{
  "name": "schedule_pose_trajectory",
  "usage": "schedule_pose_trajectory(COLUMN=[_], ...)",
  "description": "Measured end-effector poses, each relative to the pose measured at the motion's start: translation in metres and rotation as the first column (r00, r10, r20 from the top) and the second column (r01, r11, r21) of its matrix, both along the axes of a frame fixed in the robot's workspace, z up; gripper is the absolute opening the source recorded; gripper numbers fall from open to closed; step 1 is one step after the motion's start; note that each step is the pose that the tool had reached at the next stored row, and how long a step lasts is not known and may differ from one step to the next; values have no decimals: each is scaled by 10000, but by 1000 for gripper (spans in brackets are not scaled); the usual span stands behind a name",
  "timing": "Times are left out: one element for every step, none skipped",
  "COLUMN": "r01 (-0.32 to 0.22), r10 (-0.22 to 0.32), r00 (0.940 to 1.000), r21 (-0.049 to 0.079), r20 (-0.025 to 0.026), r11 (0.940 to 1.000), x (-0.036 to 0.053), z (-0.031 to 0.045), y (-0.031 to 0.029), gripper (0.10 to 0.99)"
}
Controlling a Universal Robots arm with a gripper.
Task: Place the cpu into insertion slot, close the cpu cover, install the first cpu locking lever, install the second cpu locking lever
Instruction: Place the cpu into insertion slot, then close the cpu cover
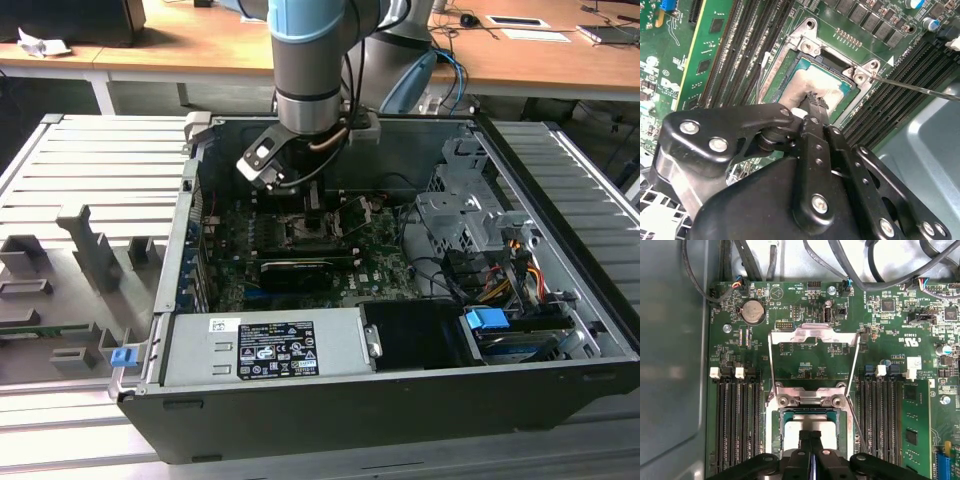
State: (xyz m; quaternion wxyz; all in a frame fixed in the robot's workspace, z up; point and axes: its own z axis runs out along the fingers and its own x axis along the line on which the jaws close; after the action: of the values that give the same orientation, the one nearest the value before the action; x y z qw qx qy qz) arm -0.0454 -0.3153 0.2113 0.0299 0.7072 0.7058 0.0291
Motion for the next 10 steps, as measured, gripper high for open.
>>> schedule_pose_trajectory(r01=[1,2,2,2,2,2,2,2,1,2], r10=[-1,-2,-2,-2,-2,-2,-2,-2,-1,-2], r00=[10000,10000,10000,10000,10000,10000,10000,10000,10000,10000], r21=[-2,-4,-4,-3,-2,-3,-4,-3,-2,-3], r20=[0,-1,-1,0,1,0,-1,0,0,0], r11=[10000,10000,10000,10000,10000,10000,10000,10000,10000,10000], x=[0,0,0,0,0,0,0,0,0,0], z=[5,10,14,20,23,26,29,31,33,35], y=[0,0,0,0,0,0,0,0,0,0], gripper=[106,106,106,106,106,106,106,106,106,106])
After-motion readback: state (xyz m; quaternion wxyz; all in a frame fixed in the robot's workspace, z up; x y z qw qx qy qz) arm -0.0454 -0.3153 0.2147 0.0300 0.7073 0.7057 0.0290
